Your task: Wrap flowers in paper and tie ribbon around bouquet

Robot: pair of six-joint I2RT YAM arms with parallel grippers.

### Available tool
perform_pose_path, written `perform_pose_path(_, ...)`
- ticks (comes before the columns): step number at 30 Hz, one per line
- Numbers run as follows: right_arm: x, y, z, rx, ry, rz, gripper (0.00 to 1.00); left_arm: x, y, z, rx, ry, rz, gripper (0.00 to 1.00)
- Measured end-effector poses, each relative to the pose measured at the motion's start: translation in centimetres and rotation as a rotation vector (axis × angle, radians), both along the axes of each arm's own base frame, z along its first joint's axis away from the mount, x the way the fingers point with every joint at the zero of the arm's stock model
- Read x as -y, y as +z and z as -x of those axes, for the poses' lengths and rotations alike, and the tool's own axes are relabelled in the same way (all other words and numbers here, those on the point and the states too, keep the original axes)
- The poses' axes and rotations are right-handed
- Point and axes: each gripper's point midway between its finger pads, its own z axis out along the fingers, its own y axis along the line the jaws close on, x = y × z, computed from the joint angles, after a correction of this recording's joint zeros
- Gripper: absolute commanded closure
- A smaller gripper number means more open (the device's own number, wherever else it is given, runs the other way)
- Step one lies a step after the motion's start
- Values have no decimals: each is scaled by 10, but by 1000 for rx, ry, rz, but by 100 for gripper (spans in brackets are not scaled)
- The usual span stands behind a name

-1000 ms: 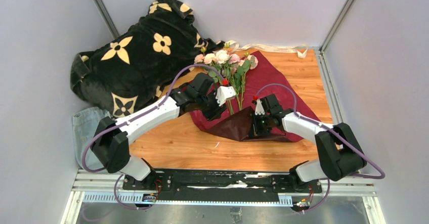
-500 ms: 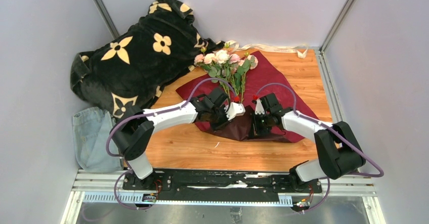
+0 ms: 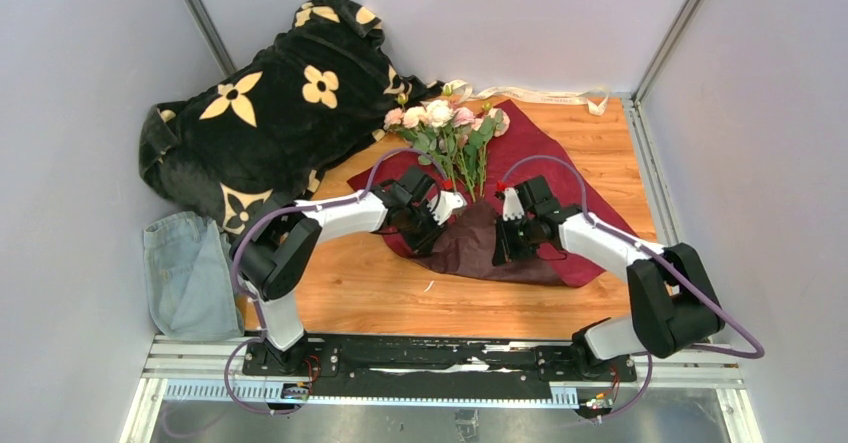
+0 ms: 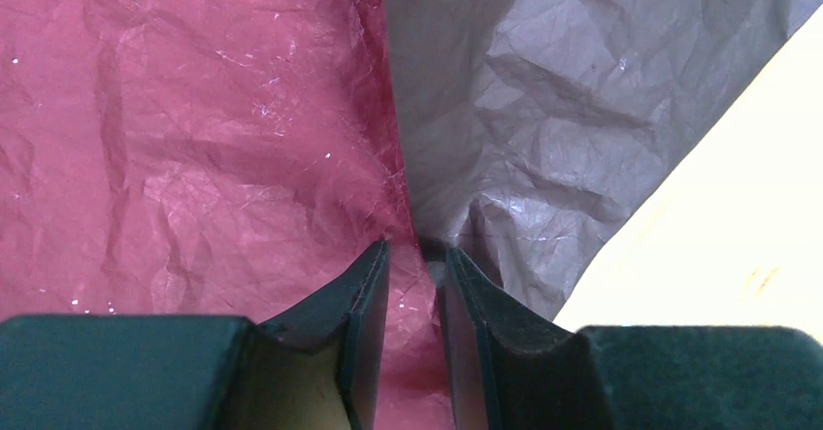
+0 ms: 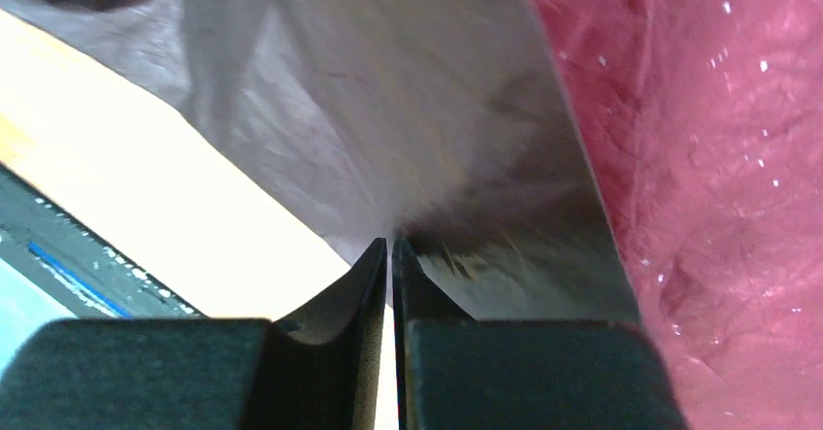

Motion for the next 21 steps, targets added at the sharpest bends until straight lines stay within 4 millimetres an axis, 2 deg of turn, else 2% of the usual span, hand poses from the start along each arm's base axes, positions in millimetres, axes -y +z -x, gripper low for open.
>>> perform_pose_path(2,-5,10,-4,25,21,-24,88,3,0,1,-15,2,11,67)
perform_pose_path(6,-26,38,-19,93,64,-139,88,5,0,2,-30,16,18,68)
perform_pose_path(9,-45,48,-33,117,90,-223,92,5,0,1,-35,25,13,68)
perform_pose_path(11,-51,44,-45,119,87,-229,93,5,0,1,-37,29,11,69)
perform_pose_path(15,-55,22,-68,100,64,-219,94,4,1,1,-39,28,2,68)
perform_pose_path(19,-55,0,-78,63,41,-204,95,0,5,3,-38,18,-21,67)
perform_pose_path(21,-55,-2,-80,59,35,-208,95,-1,13,6,-22,-2,-29,67)
